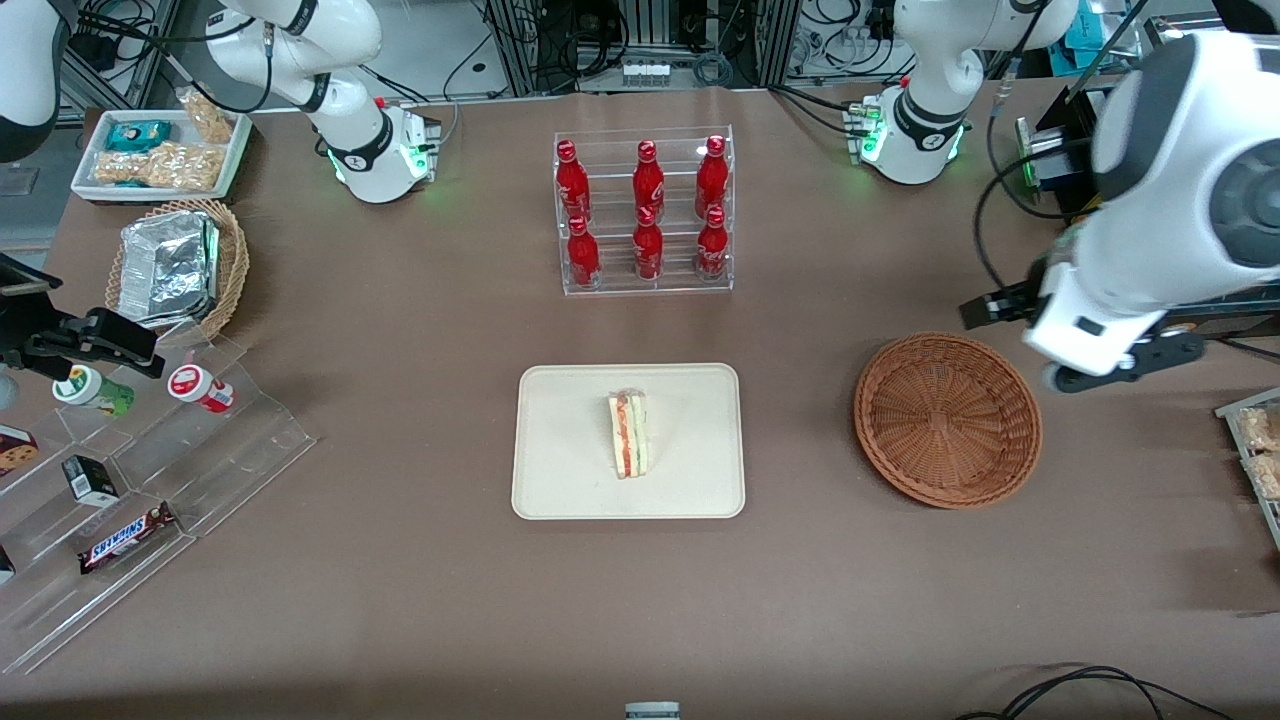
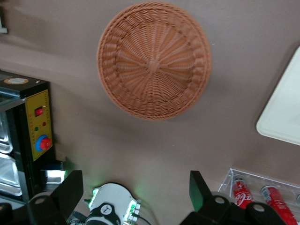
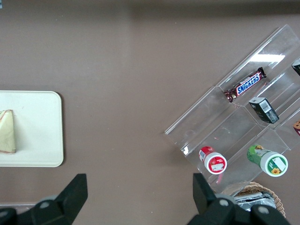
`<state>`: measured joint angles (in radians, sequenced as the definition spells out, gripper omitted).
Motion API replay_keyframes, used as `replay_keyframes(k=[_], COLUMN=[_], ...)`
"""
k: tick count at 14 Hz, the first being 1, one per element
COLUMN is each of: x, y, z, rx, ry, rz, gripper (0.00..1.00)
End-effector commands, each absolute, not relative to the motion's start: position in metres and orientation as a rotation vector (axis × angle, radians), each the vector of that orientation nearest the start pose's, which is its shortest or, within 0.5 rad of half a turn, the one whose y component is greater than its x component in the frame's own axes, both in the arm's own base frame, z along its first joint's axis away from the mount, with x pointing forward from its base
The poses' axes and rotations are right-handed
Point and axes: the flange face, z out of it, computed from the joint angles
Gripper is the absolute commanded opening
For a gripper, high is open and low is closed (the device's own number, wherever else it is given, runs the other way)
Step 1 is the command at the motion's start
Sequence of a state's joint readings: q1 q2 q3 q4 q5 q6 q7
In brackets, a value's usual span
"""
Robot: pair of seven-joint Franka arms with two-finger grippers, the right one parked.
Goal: Place sandwich from basket to tray
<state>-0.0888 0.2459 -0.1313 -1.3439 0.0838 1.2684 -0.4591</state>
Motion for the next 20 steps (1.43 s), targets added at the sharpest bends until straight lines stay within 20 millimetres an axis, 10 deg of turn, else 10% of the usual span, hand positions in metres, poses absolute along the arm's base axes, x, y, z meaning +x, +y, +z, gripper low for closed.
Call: replay_keyframes(k=[1,7,11,20], x=[0.565,0.537,0.526,0.529], y=[-0.093,-0.085,-0.044,-0.047], z=[0.572,0.593,0.613,0.636], rx=[-2.941,-2.989,-3.01,-3.028], ry=[-0.353,-0.099,-0.156,-0.147], rz=[0.45,0.403,0.351,0.286], gripper=[1.0,1.0,1.0,1.0])
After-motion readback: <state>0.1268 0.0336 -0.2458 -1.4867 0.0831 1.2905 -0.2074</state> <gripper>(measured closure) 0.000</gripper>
